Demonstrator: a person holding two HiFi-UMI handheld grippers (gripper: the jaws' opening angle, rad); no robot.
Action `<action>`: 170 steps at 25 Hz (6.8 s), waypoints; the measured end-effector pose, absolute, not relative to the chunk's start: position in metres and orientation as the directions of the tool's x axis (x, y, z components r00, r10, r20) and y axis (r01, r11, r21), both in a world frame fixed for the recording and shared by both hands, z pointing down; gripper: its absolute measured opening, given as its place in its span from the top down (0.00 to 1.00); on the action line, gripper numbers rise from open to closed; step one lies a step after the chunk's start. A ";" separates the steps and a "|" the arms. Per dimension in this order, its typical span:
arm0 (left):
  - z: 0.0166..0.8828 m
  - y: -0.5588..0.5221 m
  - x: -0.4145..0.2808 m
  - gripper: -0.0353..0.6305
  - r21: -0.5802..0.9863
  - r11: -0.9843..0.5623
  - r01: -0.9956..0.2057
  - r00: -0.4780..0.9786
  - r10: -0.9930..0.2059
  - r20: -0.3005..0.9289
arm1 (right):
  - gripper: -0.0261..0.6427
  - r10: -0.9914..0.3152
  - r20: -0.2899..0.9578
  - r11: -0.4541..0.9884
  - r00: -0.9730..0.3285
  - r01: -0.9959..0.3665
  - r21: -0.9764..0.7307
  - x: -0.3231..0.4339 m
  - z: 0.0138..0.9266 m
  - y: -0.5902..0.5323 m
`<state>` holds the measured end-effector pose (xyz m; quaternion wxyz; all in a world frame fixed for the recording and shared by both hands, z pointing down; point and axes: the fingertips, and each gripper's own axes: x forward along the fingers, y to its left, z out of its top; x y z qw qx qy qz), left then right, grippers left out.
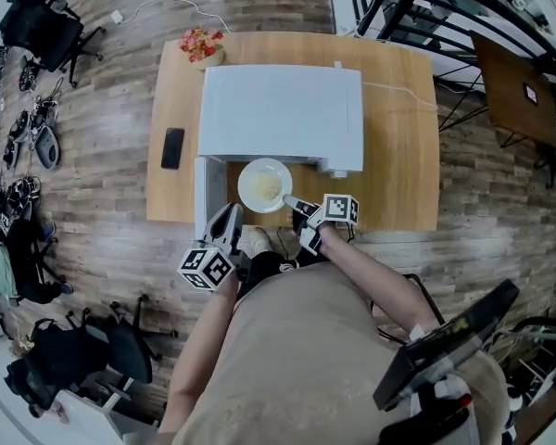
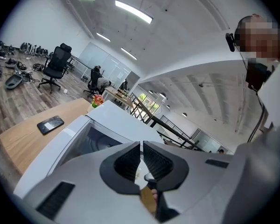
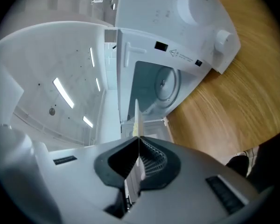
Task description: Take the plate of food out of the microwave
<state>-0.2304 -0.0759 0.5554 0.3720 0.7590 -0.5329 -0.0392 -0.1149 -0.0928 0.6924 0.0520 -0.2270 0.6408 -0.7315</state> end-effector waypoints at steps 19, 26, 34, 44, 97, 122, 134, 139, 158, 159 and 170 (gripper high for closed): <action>0.498 -0.094 -0.217 0.94 0.587 -0.225 -0.778 0.418 -0.882 0.216 | 0.94 -0.362 0.099 0.085 -0.927 -0.139 -0.987 -0.046 0.529 -0.127; 0.485 -0.102 -0.193 0.94 0.561 -0.261 -0.785 0.425 -0.887 0.182 | 0.94 -0.367 0.062 0.167 -0.928 -0.131 -0.977 0.001 0.486 -0.145; 0.486 -0.104 -0.199 0.94 0.545 -0.289 -0.787 0.437 -0.884 0.163 | 0.94 -0.350 0.021 0.223 -0.936 -0.106 -0.969 0.011 0.455 -0.147; 0.504 -0.102 -0.196 0.94 0.541 -0.238 -0.807 0.390 -0.902 0.185 | 0.94 -0.316 0.097 0.242 -0.944 -0.179 -0.954 0.031 0.477 -0.143; 0.614 -0.086 -0.198 0.94 0.527 -0.077 -0.847 0.353 -0.823 0.446 | 0.94 0.014 0.456 -0.090 -0.890 -0.455 -0.886 -0.046 0.826 -0.080; 0.640 -0.083 -0.185 0.94 0.508 -0.084 -0.857 0.386 -0.758 0.526 | 0.57 -0.095 0.756 0.242 -0.648 -0.751 -0.614 -0.052 0.891 -0.087; 0.630 -0.086 -0.192 0.94 0.535 -0.151 -0.831 0.439 -0.769 0.465 | 0.42 -0.170 0.689 0.438 -0.704 -0.681 -0.587 -0.056 0.814 -0.089; 0.613 -0.085 -0.190 0.94 0.589 -0.225 -0.776 0.521 -0.757 0.396 | 0.43 -0.299 0.535 0.460 -0.790 -0.611 -0.644 -0.060 0.729 -0.088; 0.452 -0.010 -0.263 0.94 0.585 -0.483 -0.651 0.604 -0.797 0.013 | 0.57 -0.833 0.129 0.489 -0.539 -0.824 -0.285 -0.005 0.430 -0.008; 0.445 -0.003 -0.267 0.94 0.582 -0.490 -0.648 0.603 -0.798 -0.001 | 0.57 -0.842 0.120 0.480 -0.526 -0.832 -0.277 -0.001 0.424 0.003; 0.460 0.093 -0.258 0.94 0.468 -0.534 -0.705 0.625 -0.779 0.054 | 0.57 -0.881 0.148 0.422 -0.449 -0.889 -0.180 0.039 0.443 0.108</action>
